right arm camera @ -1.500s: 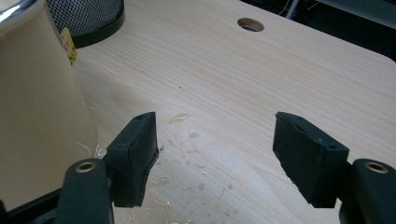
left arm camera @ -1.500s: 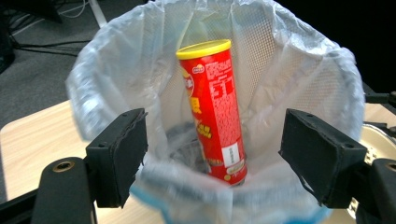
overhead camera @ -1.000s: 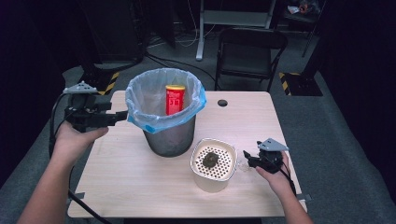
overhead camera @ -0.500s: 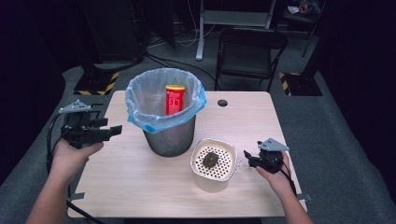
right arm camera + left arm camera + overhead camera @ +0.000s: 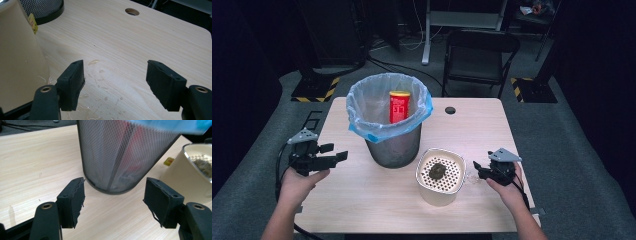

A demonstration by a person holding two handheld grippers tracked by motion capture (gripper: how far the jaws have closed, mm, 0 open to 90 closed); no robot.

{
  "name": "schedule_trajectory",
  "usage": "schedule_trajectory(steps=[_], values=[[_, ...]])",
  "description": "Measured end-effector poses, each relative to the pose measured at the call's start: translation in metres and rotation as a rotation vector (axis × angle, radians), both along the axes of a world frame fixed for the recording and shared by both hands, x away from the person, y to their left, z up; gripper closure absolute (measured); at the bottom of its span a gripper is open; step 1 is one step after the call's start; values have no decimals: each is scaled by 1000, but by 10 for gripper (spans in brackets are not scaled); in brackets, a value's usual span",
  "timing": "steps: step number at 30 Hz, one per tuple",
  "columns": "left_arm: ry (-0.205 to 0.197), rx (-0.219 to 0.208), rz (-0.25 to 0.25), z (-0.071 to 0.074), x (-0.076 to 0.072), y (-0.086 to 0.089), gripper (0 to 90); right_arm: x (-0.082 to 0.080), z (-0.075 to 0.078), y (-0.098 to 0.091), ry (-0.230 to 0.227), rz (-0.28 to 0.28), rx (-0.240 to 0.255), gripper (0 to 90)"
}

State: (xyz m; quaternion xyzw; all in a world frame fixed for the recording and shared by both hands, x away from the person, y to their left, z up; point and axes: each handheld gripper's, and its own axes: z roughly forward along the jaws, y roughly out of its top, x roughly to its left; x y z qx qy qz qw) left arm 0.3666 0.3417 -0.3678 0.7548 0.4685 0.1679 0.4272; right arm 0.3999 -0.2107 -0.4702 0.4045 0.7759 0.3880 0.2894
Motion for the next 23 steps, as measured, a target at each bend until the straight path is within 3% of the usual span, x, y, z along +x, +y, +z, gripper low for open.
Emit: schedule_trajectory(steps=[11, 23], values=[[15, -4, -10, -44, -1, -6, 320, 0, -1, -1, 2, -3, 0, 304], [34, -23, 26, -84, 0, -7, 289, 1, -3, -3, 0, -16, -6, 303]])
